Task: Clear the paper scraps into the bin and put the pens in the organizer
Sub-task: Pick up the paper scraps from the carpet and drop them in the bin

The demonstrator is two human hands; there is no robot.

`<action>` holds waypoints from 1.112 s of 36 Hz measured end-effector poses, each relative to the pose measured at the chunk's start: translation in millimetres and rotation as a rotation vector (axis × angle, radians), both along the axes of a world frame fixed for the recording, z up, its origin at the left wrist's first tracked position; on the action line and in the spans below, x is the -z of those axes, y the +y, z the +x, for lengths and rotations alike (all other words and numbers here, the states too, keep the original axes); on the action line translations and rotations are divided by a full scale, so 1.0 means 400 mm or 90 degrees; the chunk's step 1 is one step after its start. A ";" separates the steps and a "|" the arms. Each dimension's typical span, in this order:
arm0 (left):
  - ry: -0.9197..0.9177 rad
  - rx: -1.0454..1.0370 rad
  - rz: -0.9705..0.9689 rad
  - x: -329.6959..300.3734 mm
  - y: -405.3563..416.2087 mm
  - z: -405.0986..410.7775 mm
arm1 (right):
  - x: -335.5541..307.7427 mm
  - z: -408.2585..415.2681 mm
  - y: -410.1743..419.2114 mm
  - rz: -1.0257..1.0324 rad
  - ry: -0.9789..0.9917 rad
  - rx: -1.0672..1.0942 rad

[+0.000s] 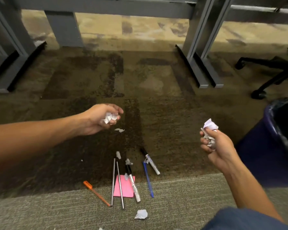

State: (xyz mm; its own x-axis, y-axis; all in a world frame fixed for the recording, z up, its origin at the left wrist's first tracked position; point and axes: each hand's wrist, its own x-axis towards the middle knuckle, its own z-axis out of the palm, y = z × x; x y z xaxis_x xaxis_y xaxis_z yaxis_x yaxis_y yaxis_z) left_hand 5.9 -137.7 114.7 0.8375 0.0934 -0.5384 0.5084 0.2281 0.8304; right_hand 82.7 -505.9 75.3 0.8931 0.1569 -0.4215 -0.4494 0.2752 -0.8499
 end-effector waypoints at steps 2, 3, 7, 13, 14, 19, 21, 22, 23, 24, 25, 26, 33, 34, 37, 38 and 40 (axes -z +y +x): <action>-0.016 0.012 -0.032 -0.038 -0.062 0.066 | -0.041 0.028 -0.038 0.032 -0.016 0.048; -0.027 0.018 -0.048 -0.052 -0.099 0.097 | -0.061 0.042 -0.056 0.037 -0.021 0.070; -0.045 0.015 -0.109 -0.092 -0.272 0.205 | -0.134 0.087 -0.131 0.106 -0.007 0.151; -0.039 -0.022 -0.184 -0.135 -0.569 0.324 | -0.254 0.115 -0.258 0.181 -0.051 0.237; -0.042 -0.017 -0.177 -0.142 -0.622 0.339 | -0.266 0.115 -0.278 0.188 -0.055 0.249; -0.034 0.041 -0.199 -0.185 -0.861 0.383 | -0.279 0.104 -0.359 0.259 -0.029 0.378; -0.039 0.071 -0.212 -0.210 -0.951 0.390 | -0.273 0.100 -0.384 0.301 -0.013 0.430; -0.044 0.083 -0.210 -0.223 -0.992 0.391 | -0.271 0.101 -0.398 0.316 -0.010 0.451; -0.049 0.095 -0.203 -0.235 -1.031 0.391 | -0.272 0.100 -0.411 0.312 -0.007 0.470; -0.052 0.114 -0.194 -0.247 -1.063 0.391 | -0.272 0.102 -0.424 0.297 0.003 0.489; -0.055 0.136 -0.193 -0.259 -1.085 0.387 | -0.272 0.105 -0.436 0.290 0.013 0.491; -0.052 0.160 -0.200 -0.268 -1.104 0.386 | -0.271 0.108 -0.447 0.303 0.015 0.475; -0.019 0.201 -0.293 -0.242 -1.139 0.424 | -0.302 0.120 -0.479 0.236 0.017 0.600; -0.038 0.201 -0.286 -0.236 -1.129 0.425 | -0.300 0.119 -0.481 0.215 0.004 0.590; -0.087 0.220 -0.230 -0.203 -1.068 0.430 | -0.286 0.114 -0.459 0.223 -0.055 0.521; -0.101 0.229 -0.208 -0.194 -1.042 0.426 | -0.282 0.110 -0.442 0.246 -0.081 0.503; -0.131 0.238 -0.173 -0.168 -0.982 0.417 | -0.272 0.102 -0.395 0.284 -0.126 0.486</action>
